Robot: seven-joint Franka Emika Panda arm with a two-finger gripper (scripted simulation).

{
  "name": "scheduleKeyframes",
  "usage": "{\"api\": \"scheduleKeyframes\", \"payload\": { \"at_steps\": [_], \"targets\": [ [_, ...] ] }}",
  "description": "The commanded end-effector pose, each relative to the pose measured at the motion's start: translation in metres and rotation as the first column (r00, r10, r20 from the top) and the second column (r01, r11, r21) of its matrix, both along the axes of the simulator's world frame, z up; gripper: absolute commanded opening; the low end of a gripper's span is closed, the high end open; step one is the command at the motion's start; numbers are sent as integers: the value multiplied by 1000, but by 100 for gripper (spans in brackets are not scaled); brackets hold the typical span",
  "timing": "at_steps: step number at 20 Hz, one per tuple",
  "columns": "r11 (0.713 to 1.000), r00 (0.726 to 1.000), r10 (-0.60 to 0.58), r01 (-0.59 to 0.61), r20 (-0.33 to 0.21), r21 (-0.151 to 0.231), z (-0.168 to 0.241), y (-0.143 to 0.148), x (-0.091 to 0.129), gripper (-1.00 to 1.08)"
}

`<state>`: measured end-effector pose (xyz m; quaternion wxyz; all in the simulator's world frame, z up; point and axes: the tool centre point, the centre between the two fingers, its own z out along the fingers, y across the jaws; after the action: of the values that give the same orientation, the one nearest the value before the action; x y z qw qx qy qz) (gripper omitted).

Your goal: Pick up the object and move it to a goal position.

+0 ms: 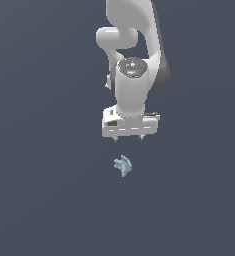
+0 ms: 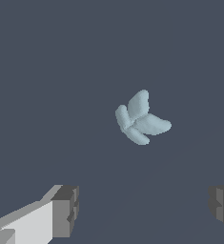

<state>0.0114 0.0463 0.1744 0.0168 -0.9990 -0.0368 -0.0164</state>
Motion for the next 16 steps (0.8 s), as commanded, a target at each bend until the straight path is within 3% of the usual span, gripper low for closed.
{"api": "scheduleKeyframes", "payload": {
  "at_steps": [1,10,16],
  "targets": [
    [1000,1000,9,-9,0,-1,-1,0,1,100],
    [993,993,121,-121,-4,-13,-14,-2,12,100],
    [966,966,257,-257,-11,-24,-31,-5,25,100]
  ]
}}
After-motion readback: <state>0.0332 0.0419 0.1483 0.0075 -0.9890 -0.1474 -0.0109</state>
